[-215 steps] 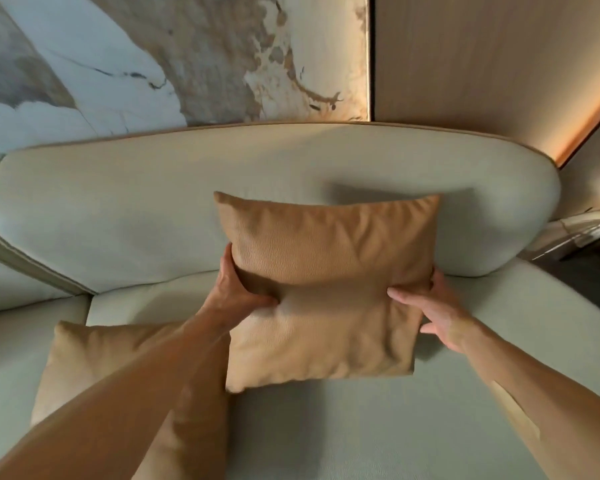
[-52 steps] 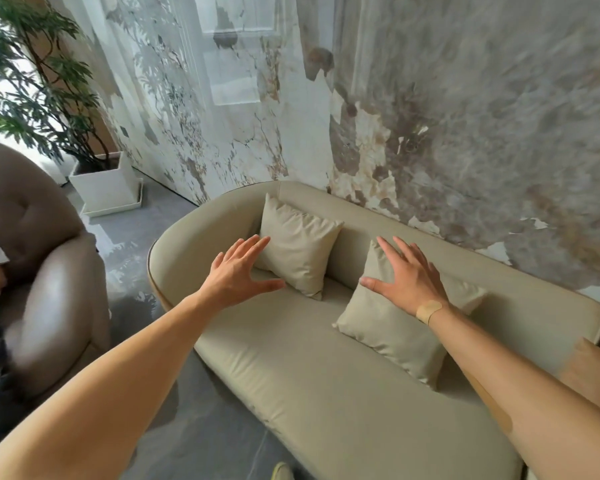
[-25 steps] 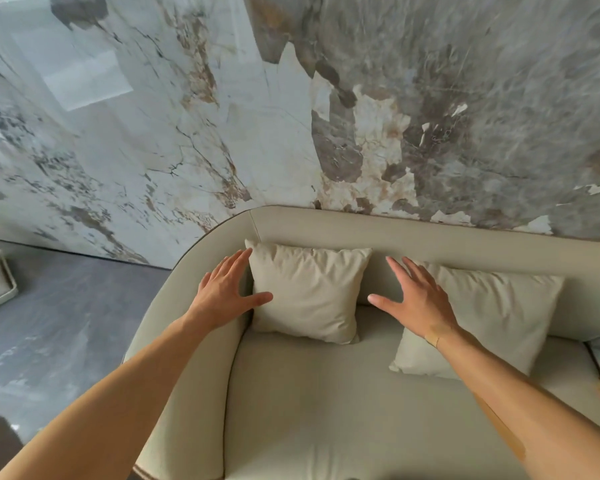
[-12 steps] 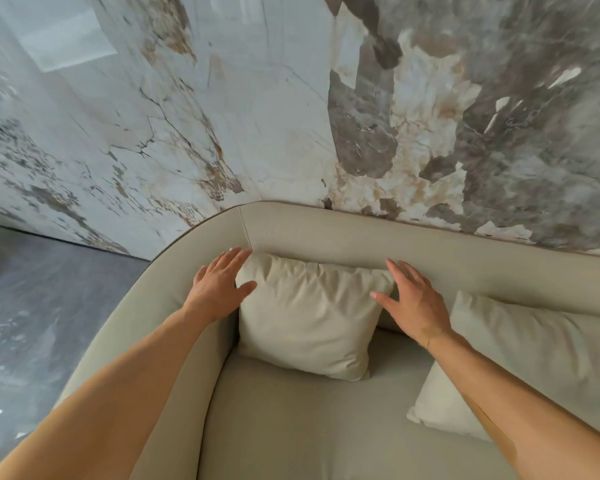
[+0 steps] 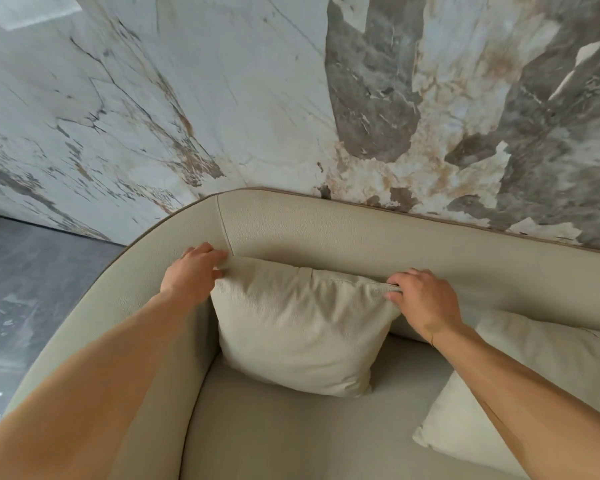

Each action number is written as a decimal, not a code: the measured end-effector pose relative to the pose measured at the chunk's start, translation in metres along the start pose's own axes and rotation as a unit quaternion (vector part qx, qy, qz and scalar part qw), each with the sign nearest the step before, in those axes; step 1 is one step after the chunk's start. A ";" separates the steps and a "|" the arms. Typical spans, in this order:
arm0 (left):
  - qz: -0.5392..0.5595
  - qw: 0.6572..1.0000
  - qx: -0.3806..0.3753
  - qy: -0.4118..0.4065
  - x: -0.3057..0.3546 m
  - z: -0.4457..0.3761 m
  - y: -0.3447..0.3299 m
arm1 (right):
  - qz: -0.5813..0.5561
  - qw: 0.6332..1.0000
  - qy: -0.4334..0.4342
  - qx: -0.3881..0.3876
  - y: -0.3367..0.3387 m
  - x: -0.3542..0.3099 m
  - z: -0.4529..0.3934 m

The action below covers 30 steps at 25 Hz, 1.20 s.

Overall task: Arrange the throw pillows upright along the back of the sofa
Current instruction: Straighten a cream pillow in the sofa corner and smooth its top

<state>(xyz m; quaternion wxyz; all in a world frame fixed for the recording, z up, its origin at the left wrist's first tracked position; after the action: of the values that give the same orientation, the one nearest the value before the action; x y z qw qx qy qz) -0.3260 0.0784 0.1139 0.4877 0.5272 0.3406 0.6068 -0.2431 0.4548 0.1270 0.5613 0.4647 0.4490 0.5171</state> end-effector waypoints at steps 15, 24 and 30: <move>0.252 0.955 0.153 0.042 -0.040 0.033 -0.021 | -0.288 0.930 -0.227 0.025 -0.051 0.034 0.044; 0.132 0.962 -0.195 0.139 -0.106 0.051 -0.235 | -0.229 0.908 -0.206 -0.285 -0.247 0.003 0.090; 0.169 0.952 -0.186 0.176 -0.116 0.024 -0.297 | -0.194 0.919 -0.263 -0.219 -0.344 0.010 0.080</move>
<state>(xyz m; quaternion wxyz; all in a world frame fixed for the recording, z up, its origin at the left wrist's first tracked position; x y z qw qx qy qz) -0.2374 0.0528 -0.1924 0.3996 0.3623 0.2081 0.8160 -0.1071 0.4486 -0.1996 0.8361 0.3532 0.2425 0.3426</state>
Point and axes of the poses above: each hand's wrist, its own z-axis away from the middle knuckle, its own y-axis out of the back of the hand, x = y × z, the point moved 6 cm from there along -z, towards the middle knuckle, and after that the axes turned 8 degrees about z, right-handed, at the moved point
